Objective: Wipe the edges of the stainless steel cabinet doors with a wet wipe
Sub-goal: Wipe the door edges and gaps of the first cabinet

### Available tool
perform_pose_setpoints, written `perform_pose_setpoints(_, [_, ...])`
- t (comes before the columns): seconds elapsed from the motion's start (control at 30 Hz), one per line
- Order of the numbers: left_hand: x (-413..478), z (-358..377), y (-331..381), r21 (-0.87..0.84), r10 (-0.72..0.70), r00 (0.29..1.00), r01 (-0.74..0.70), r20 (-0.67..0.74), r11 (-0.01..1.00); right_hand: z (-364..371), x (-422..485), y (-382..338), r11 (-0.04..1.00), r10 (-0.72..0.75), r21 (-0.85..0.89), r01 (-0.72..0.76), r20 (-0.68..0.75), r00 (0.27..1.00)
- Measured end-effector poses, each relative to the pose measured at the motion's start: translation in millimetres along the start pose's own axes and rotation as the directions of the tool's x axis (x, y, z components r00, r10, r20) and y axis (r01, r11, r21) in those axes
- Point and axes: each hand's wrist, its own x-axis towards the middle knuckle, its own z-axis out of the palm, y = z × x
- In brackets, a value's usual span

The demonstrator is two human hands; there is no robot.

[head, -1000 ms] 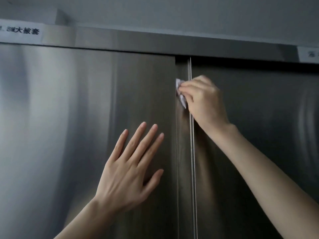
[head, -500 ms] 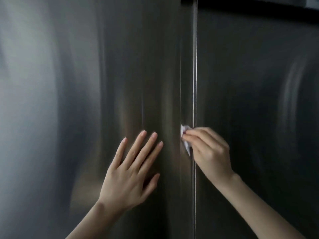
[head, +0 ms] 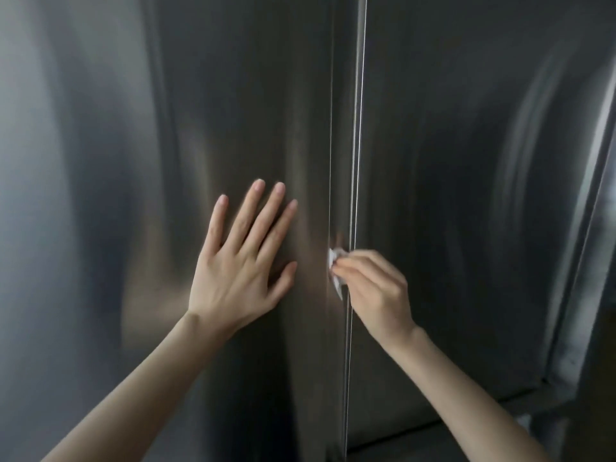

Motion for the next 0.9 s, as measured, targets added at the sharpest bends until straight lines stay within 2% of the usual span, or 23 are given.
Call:
perform_pose_setpoints(0.13, [0.2, -0.2, -1.5, 0.010, 0.030, 0.999, -0.030, -0.012, 1.000, 3.7, 73.1, 18.8, 0.996, 0.000, -0.091, -0.017, -0.179, 0.984])
perform_pose_setpoints(0.23, [-1.5, 0.7, -1.1, 0.017, 0.083, 0.996, -0.082, -0.023, 0.996, 11.1, 79.8, 20.1, 0.989, 0.016, -0.140, -0.054, -0.258, 0.966])
perform_pose_setpoints(0.33, [-2.0, 3.2, -2.5, 0.009, 0.088, 0.995, -0.088, -0.051, 0.996, 18.2, 23.6, 8.0, 0.995, 0.045, -0.072, -0.062, -0.223, 0.974])
perform_pose_setpoints(0.43, [-3.5, 5.9, -2.6, 0.016, 0.149, 0.987, -0.148, -0.057, 0.989, 17.0, -39.8, -7.8, 0.999, 0.009, -0.052, -0.012, -0.058, 0.998])
perform_pose_setpoints(0.53, [-5.2, 8.1, -3.4, 0.019, 0.214, 0.975, -0.214, -0.058, 0.977, 11.3, -38.8, -2.0, 0.997, -0.055, -0.052, 0.056, 0.021, 0.998])
perform_pose_setpoints(0.73, [-7.1, 9.1, -1.0, 0.015, 0.217, 0.975, -0.217, -0.049, 0.976, 8.0, 34.3, 16.7, 0.999, 0.000, -0.050, -0.008, -0.161, 0.987])
perform_pose_setpoints(0.9, [-34.2, 15.3, 23.4, -0.032, 0.206, 0.979, -0.206, -0.001, 0.978, 14.4, -8.1, 5.7, 0.999, 0.044, -0.022, -0.048, -0.142, 0.989])
